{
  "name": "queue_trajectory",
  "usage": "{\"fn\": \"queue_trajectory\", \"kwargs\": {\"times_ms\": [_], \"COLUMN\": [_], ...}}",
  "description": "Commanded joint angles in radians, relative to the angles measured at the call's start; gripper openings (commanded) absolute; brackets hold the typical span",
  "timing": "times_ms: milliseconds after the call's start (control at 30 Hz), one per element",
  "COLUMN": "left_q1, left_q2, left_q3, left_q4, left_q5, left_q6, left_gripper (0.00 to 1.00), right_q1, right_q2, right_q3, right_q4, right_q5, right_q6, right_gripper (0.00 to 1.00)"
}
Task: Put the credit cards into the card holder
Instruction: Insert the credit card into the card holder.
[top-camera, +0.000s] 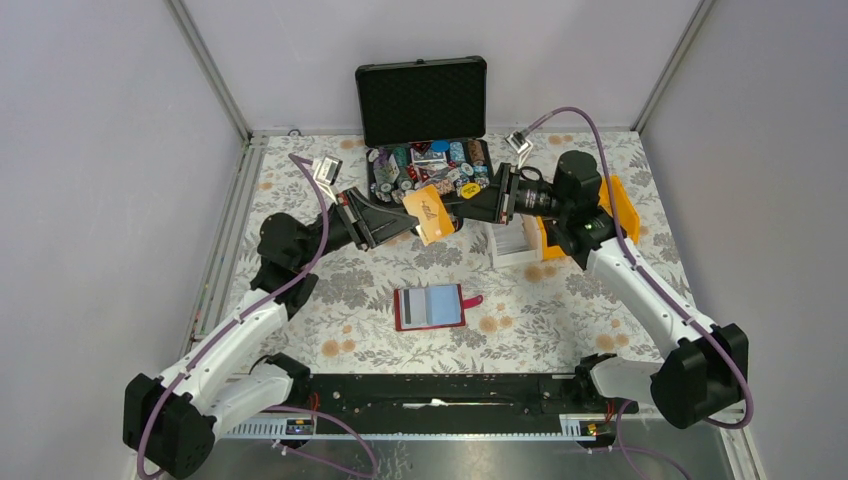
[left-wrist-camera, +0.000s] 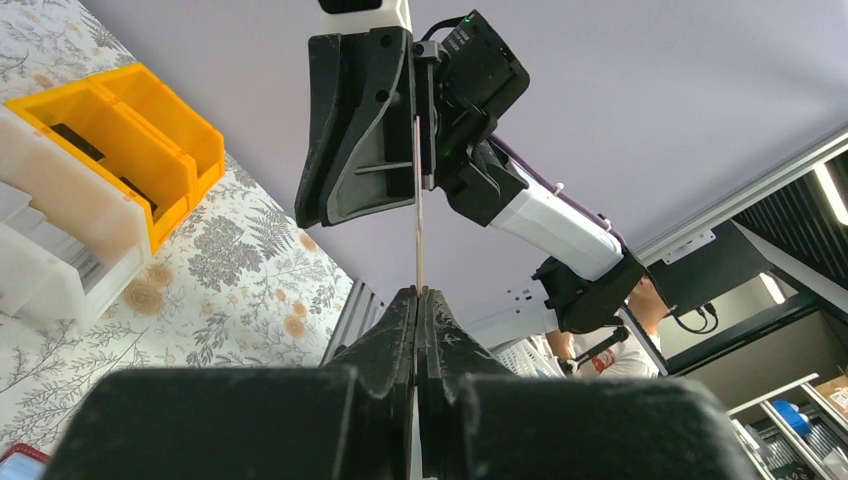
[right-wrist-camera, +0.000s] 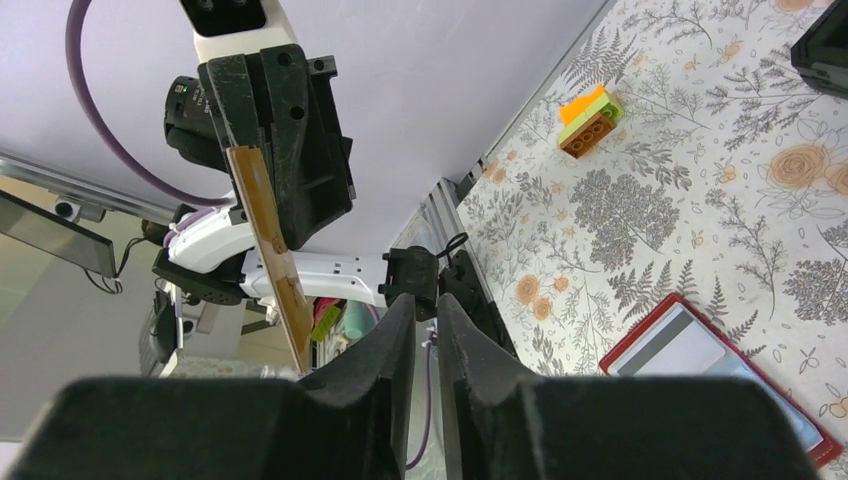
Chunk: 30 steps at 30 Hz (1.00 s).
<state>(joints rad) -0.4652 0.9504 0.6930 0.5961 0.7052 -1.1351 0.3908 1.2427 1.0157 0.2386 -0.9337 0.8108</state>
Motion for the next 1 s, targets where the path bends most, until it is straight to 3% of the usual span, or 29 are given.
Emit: {"fn": "queue_trajectory", "kwargs": {"times_ms": [0,133,233,367,967], "left_q1": [0.003,0.008,0.016,0.017,0.017], "left_q2": [-0.012,-0.024,-0.034,-0.03,-0.022], "left_q3": [0.011,0.019,0.02,0.019,0.02], "left_q4": [0.049,-0.032,-0.072,-0.087,-0.082], "left_q5": [0.015,-0.012,-0.019,-0.01,-0.009], "left_q6": [0.002,0.039,0.054,0.053,0.043], "left_gripper": [0.0,0.0,0.0,0.0,0.0], "right_q1": [0.0,-0.013,-0.021,-0.021,0.041], "right_q2": [-0.022,-0.044,-0.057,-0.054,-0.029], "right_q3": [-0.003,0.001,-0.003,-0.02,0.006], "right_q4": [0.096,0.089,0.11,0.192,0.097], "right_q5": [-0.025,-0.001,-0.006,-0.043,-0.064], "right_q6": [0.037,0.046,0.059,0.117,0.045], "right_gripper": [0.24,0.37,0.39,0.39,0.34]}}
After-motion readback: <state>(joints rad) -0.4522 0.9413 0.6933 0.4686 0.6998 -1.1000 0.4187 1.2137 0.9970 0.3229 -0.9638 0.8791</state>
